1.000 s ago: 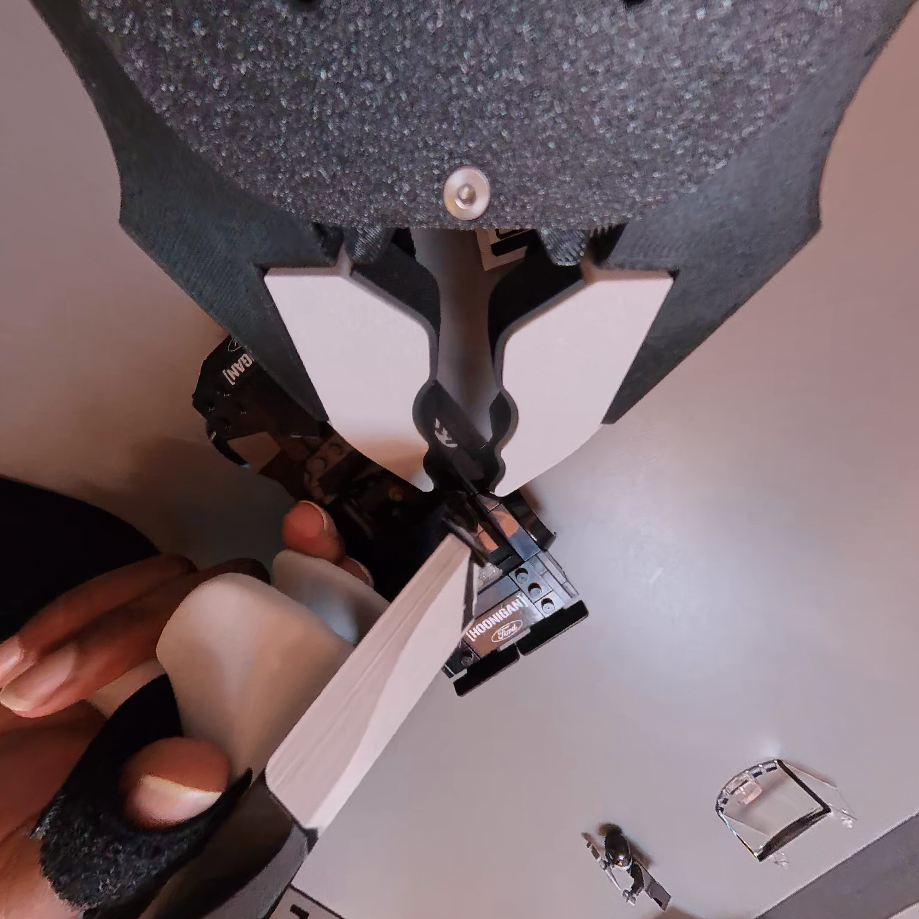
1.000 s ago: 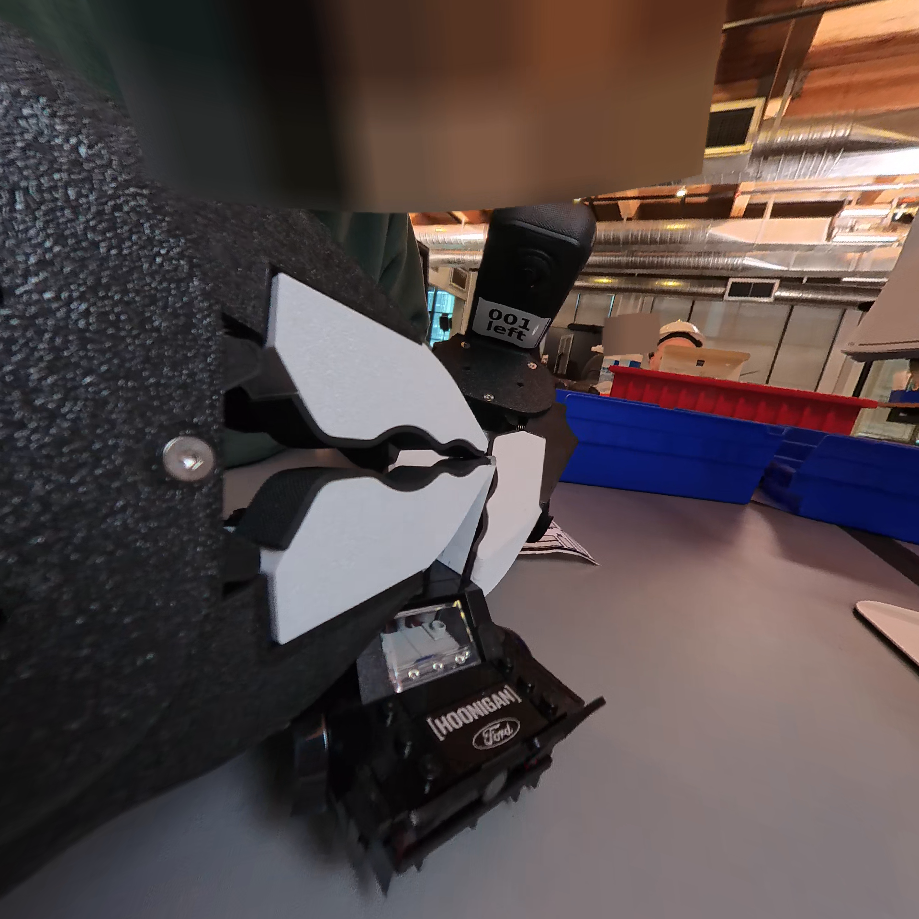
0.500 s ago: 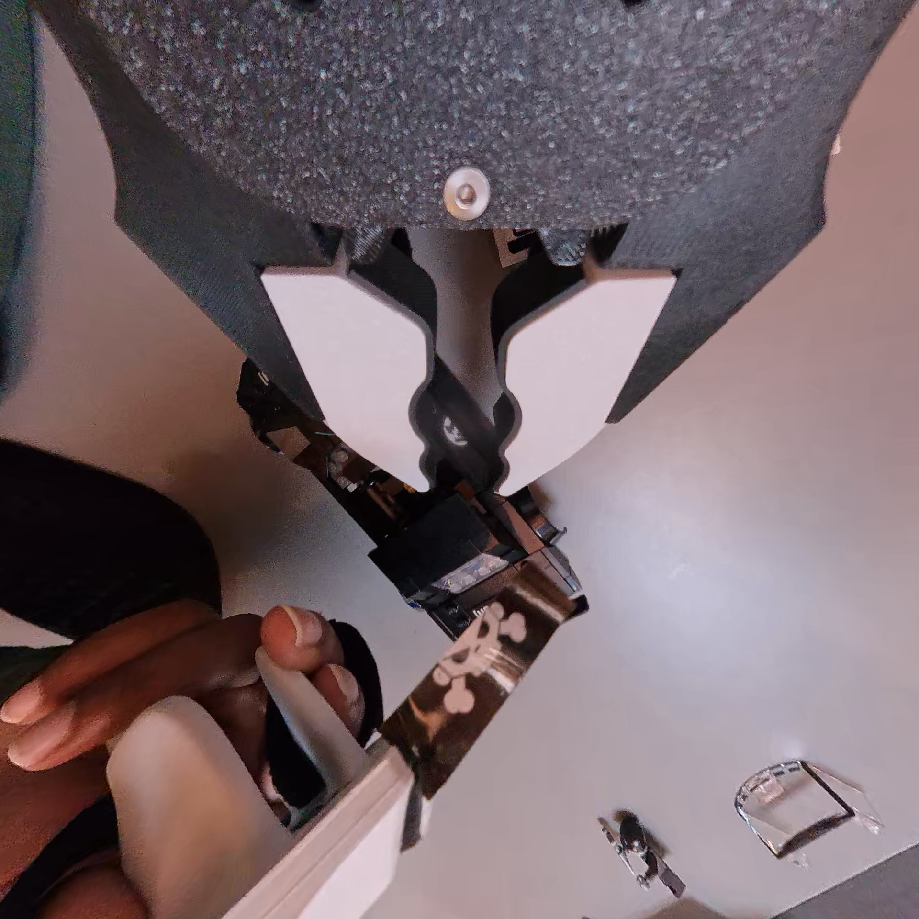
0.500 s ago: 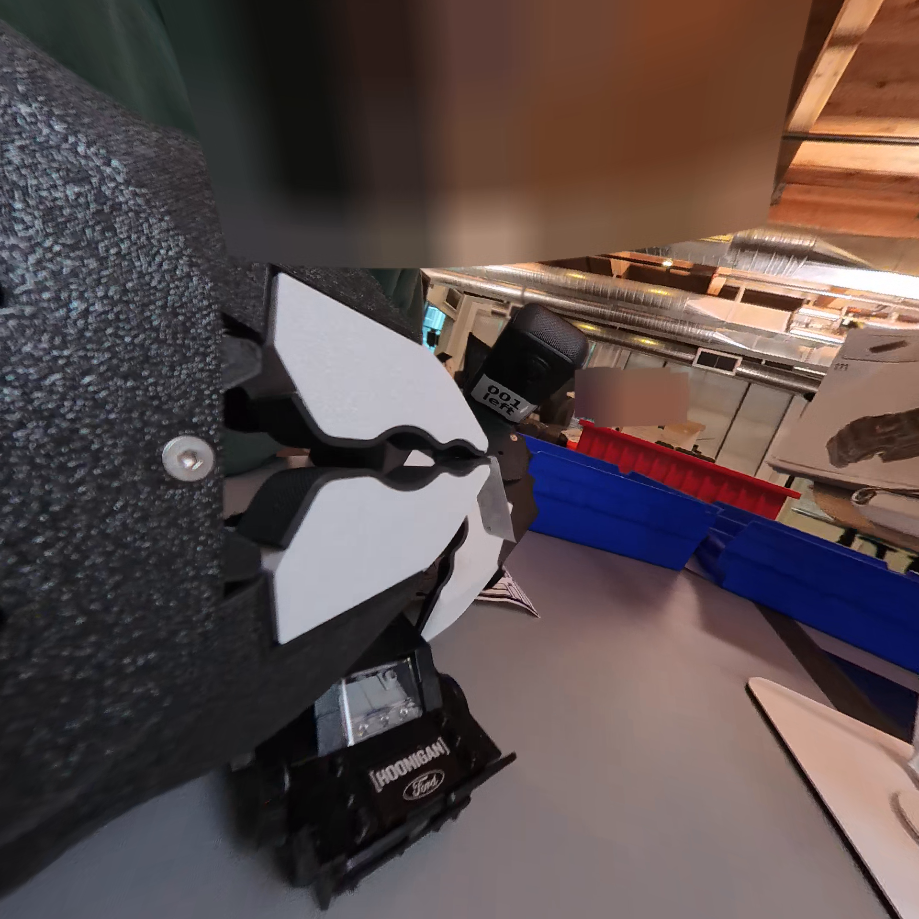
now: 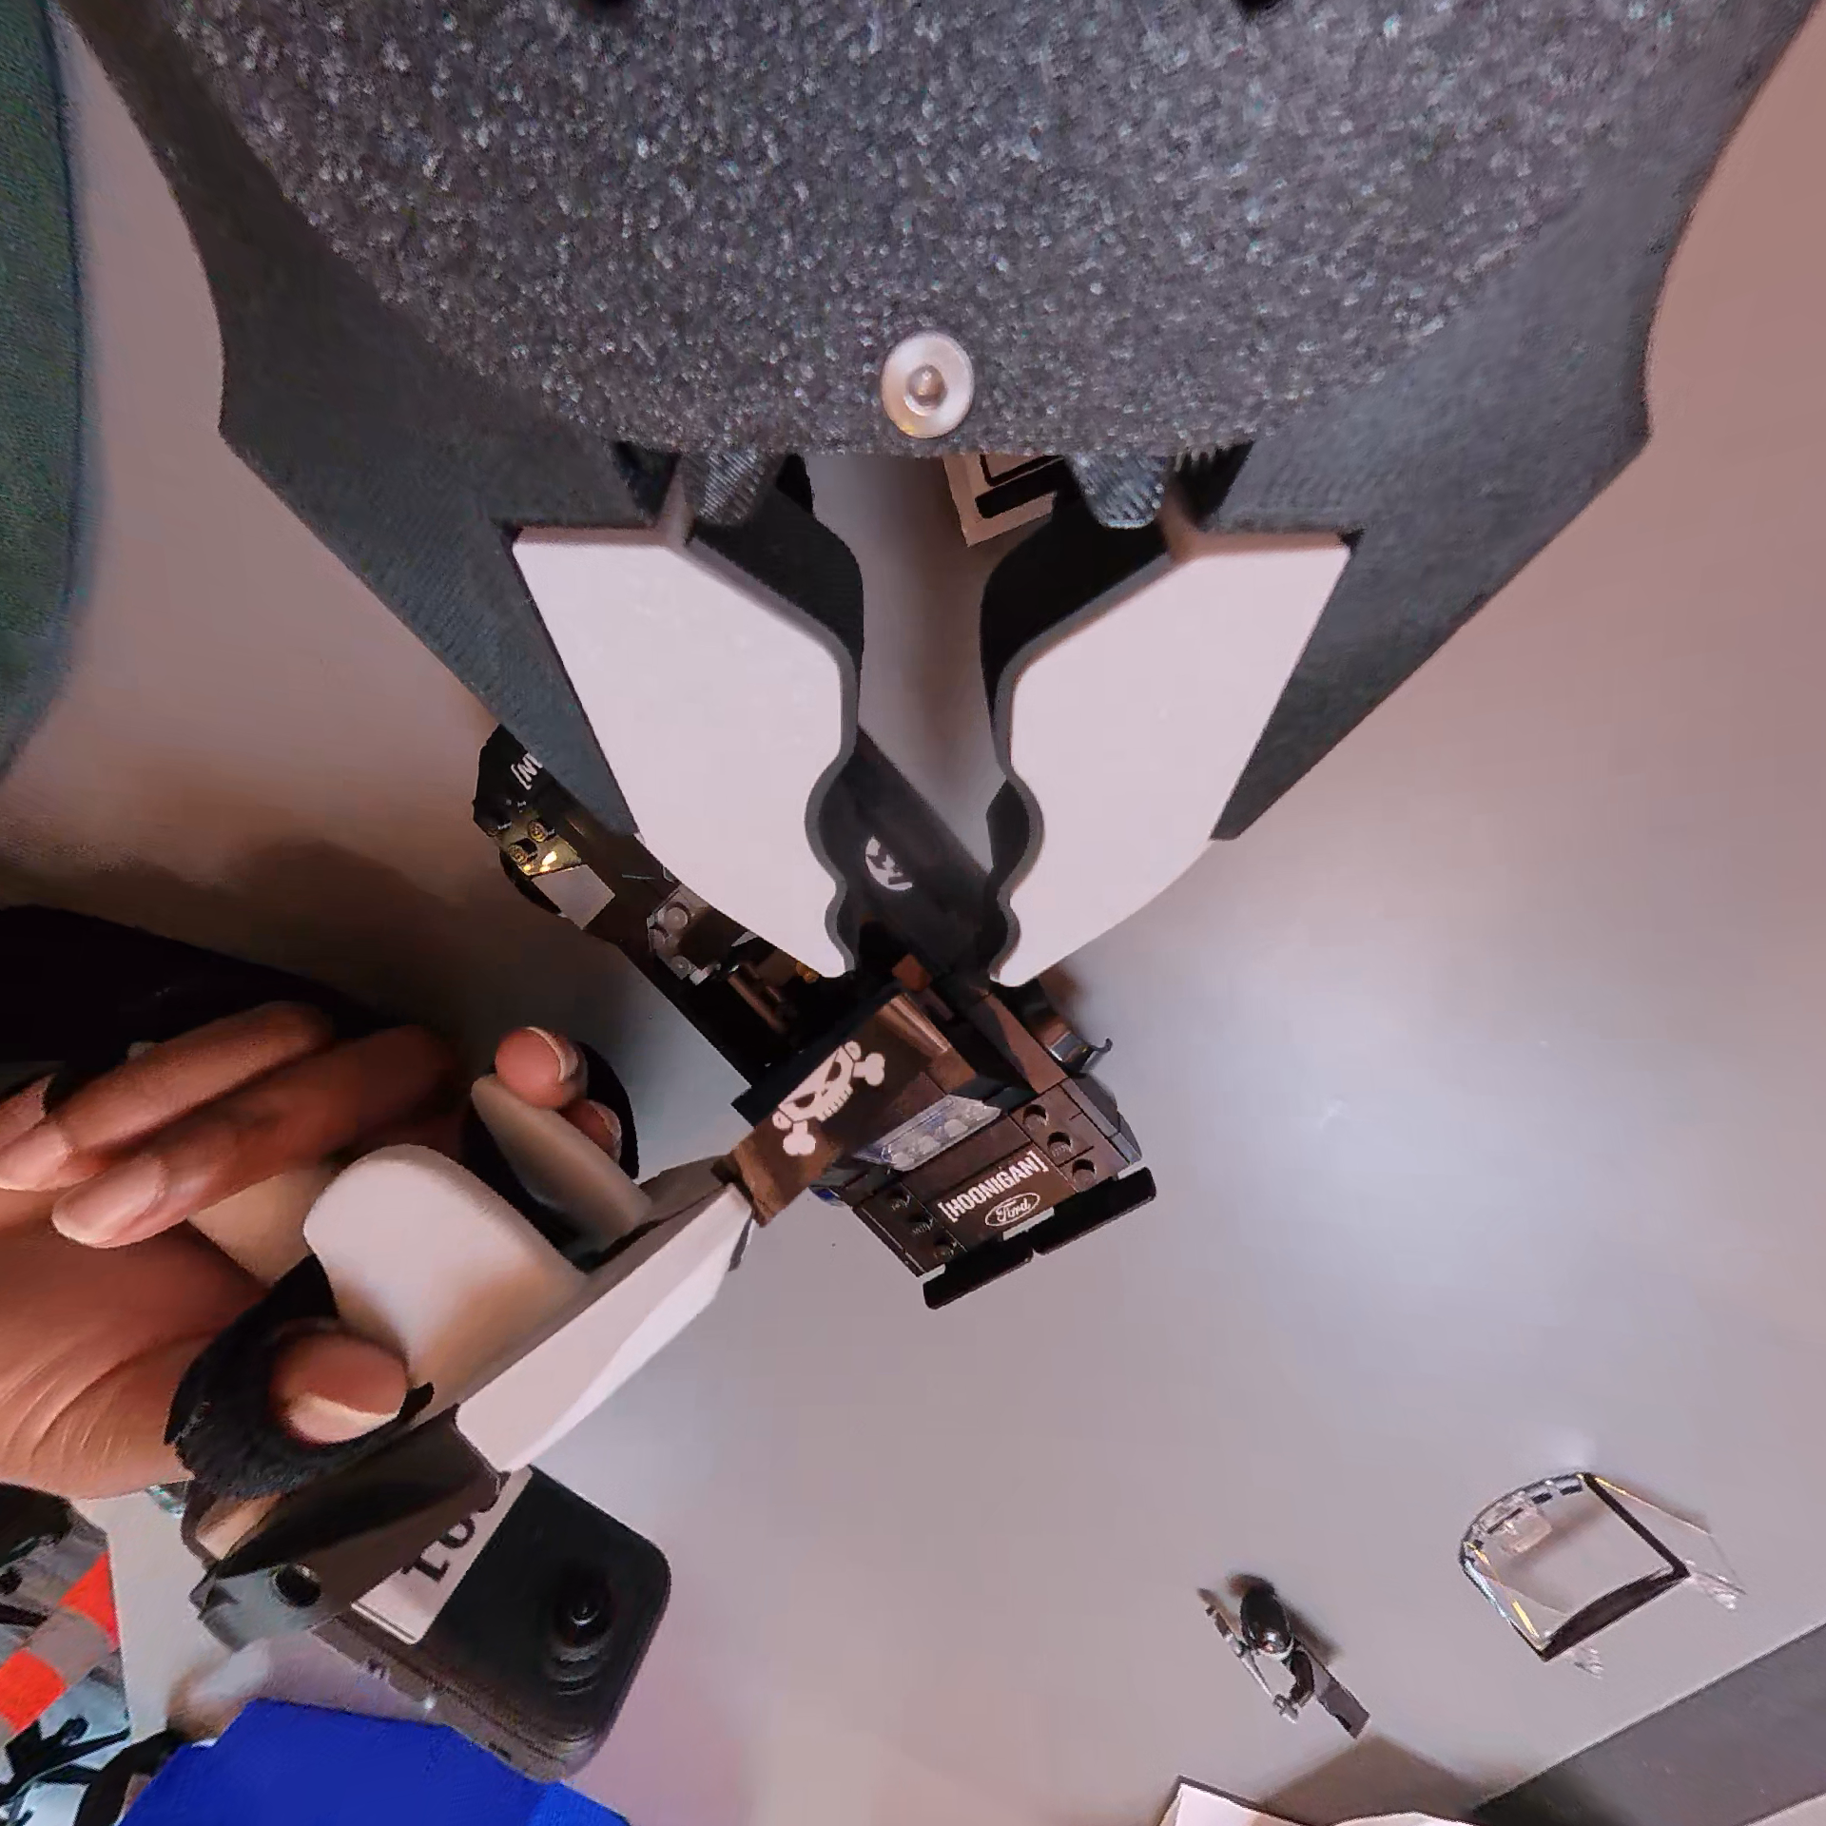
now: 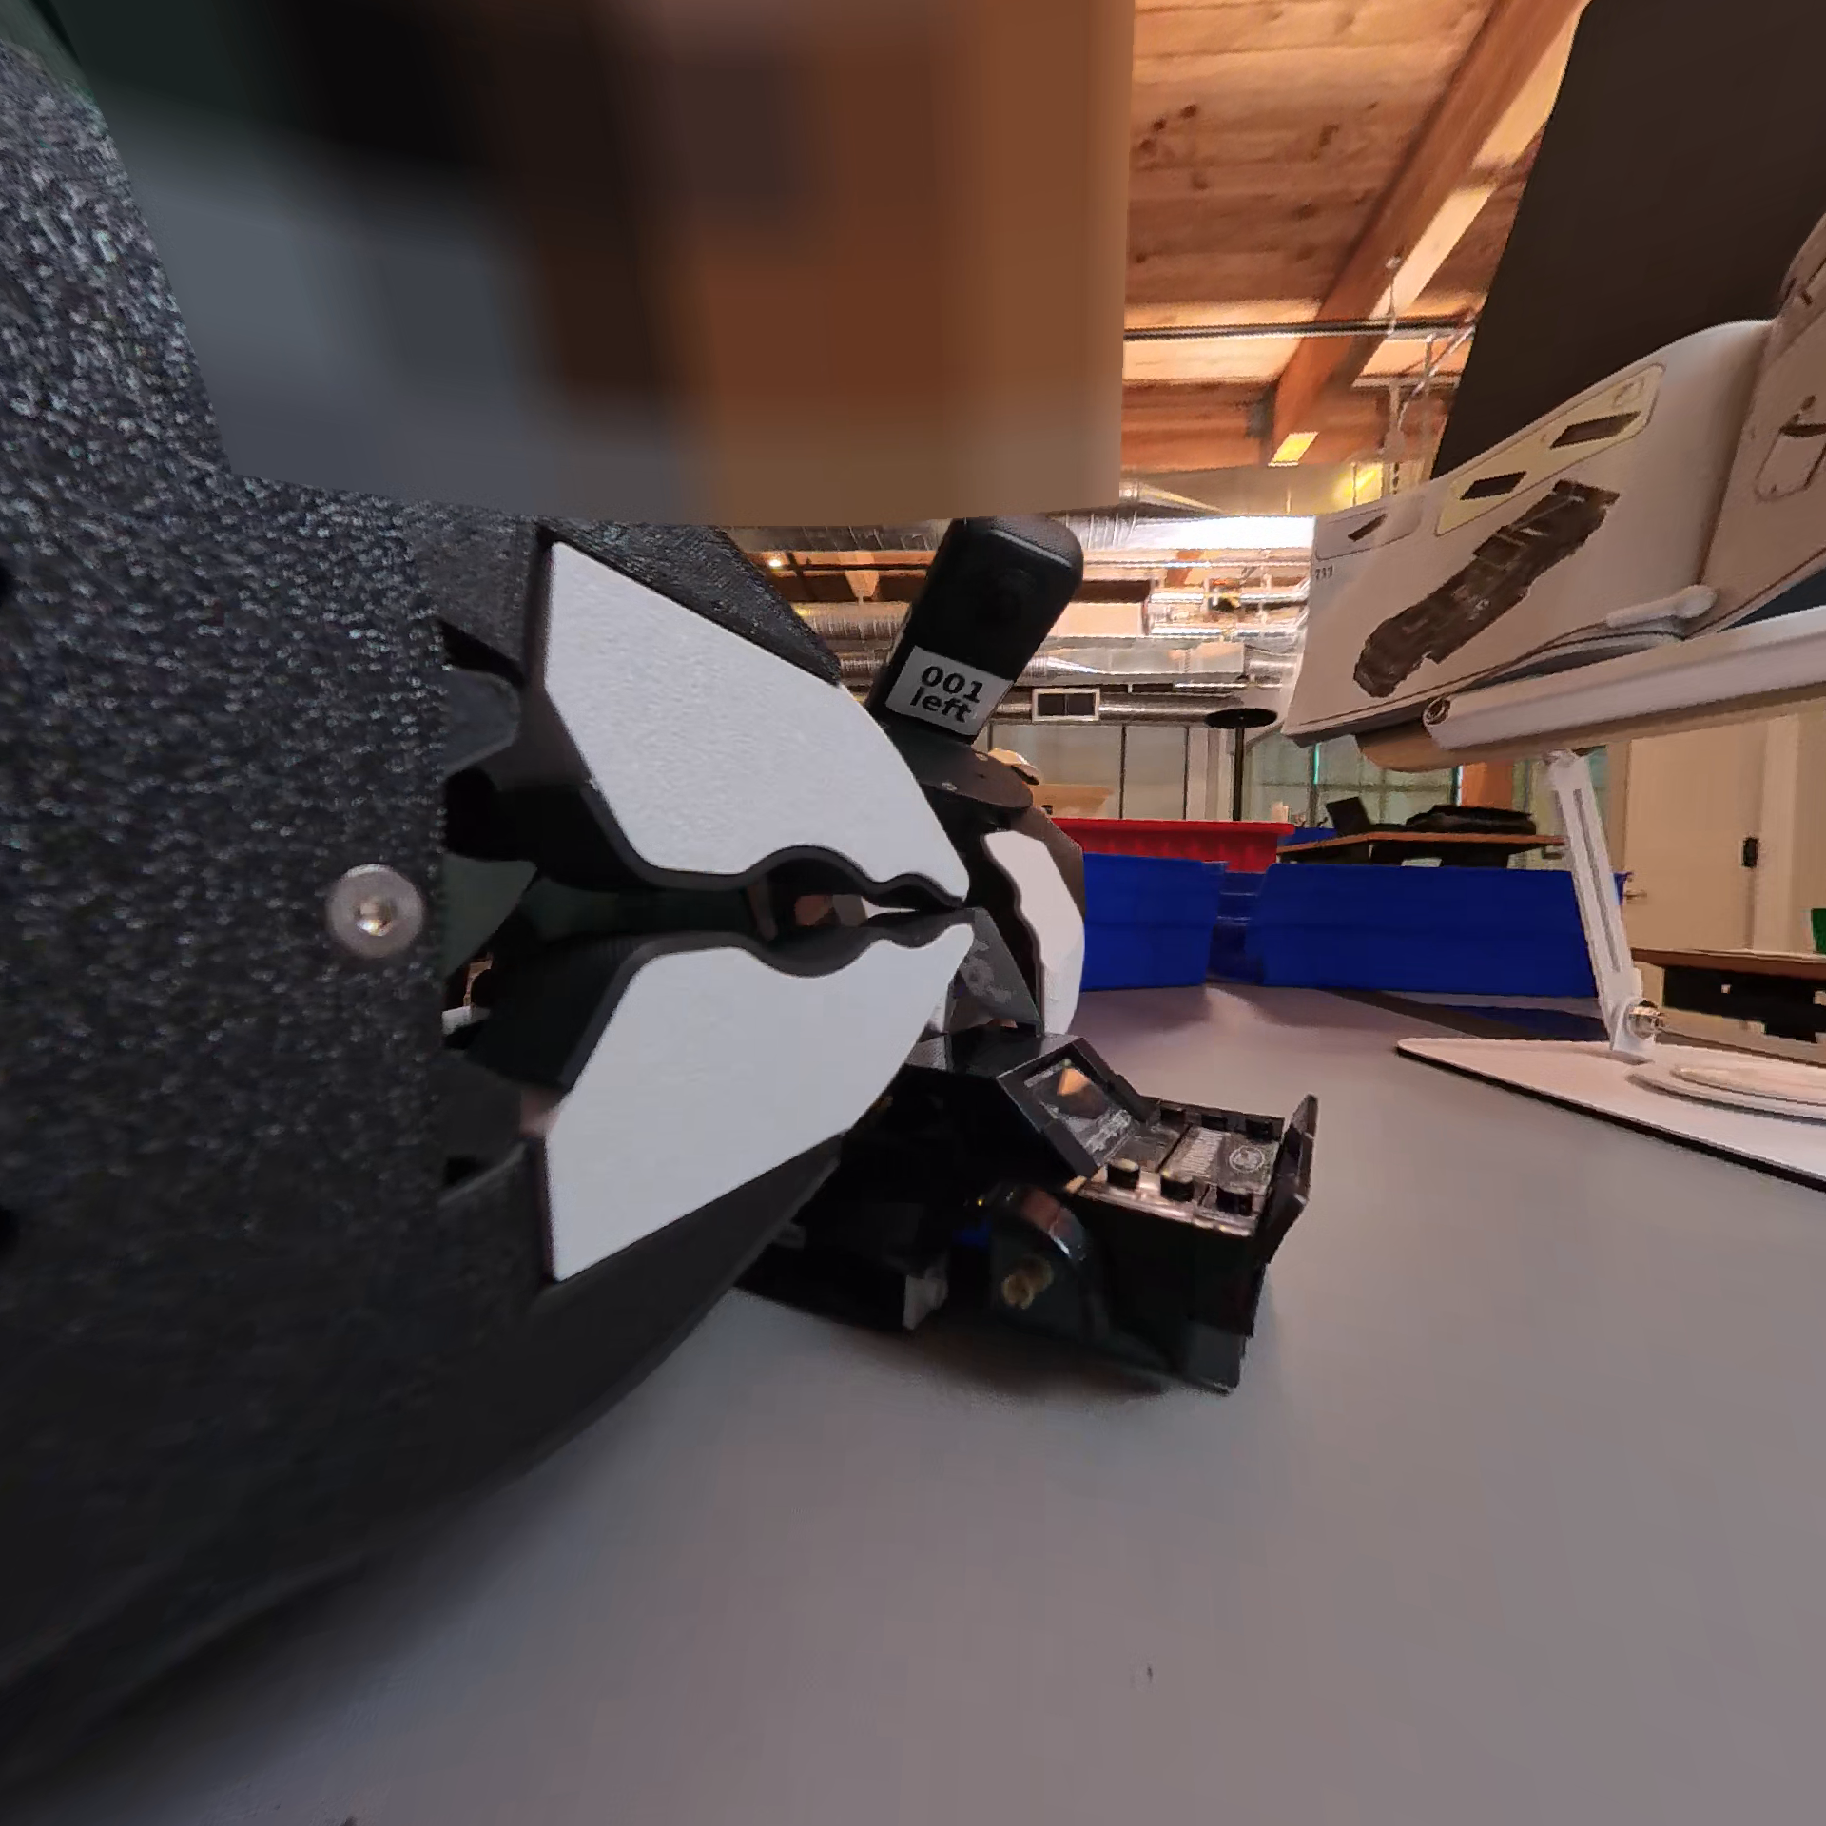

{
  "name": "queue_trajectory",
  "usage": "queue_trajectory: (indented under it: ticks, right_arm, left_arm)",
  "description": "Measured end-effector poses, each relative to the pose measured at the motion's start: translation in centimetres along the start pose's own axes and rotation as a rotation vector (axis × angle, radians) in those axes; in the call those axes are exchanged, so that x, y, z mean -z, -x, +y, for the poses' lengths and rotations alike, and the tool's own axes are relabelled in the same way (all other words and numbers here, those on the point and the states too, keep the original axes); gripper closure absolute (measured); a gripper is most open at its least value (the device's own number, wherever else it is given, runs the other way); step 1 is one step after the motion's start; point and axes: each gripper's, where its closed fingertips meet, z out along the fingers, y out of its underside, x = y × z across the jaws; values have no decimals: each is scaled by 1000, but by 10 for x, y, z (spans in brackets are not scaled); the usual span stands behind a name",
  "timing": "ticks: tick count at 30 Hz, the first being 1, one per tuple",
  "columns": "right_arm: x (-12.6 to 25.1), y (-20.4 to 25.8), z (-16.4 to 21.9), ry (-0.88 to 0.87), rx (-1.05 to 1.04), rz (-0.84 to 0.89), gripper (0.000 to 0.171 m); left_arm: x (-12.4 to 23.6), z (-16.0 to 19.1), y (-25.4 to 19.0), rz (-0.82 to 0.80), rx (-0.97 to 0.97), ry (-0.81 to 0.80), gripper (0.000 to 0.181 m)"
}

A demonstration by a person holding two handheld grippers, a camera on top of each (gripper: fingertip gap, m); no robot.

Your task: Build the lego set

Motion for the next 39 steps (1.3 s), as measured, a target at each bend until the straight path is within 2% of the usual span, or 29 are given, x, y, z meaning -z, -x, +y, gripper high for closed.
queue_trajectory:
  ticks: [39]
  right_arm:
    - [5, -6, 2, -22, 21, -1, 171]
  left_arm:
    - [-1, 0, -4, 3, -25, 2, 161]
